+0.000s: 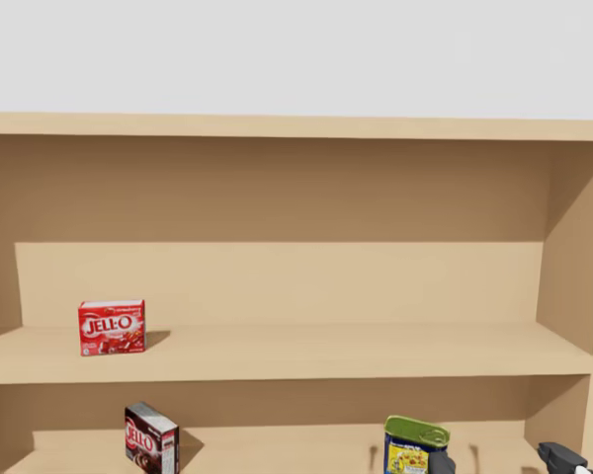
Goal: Find the pudding box on the shelf and bring it to me.
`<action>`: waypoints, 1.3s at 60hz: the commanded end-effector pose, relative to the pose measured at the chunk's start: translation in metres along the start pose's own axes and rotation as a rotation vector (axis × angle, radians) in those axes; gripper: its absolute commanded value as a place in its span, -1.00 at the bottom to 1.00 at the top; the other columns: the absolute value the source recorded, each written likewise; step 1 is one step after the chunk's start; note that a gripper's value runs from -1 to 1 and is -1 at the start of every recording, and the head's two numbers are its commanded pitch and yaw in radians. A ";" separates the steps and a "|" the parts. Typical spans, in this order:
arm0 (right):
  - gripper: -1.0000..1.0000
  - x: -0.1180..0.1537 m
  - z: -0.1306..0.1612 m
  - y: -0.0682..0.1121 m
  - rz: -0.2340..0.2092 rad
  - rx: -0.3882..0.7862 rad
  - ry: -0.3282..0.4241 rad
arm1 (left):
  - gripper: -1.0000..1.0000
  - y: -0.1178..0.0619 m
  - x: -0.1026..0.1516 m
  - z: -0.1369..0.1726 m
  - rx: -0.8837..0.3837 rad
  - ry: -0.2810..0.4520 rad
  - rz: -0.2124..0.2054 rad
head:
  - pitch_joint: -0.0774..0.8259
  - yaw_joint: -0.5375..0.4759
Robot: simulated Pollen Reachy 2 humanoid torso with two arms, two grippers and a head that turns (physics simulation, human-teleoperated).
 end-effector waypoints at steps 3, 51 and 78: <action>-1.00 0.000 0.002 0.002 -0.005 -0.014 -0.020 | -1.00 0.000 -0.001 0.000 0.004 0.000 -0.004 | -0.83 -0.04; -1.00 -0.002 0.007 0.005 0.025 0.005 0.001 | -1.00 -0.015 0.004 0.009 -0.046 -0.020 0.002 | 0.01 0.45; -1.00 -0.004 0.009 0.005 0.018 -0.006 0.014 | -1.00 -0.099 0.036 0.013 -0.111 0.017 0.099 | 0.03 0.52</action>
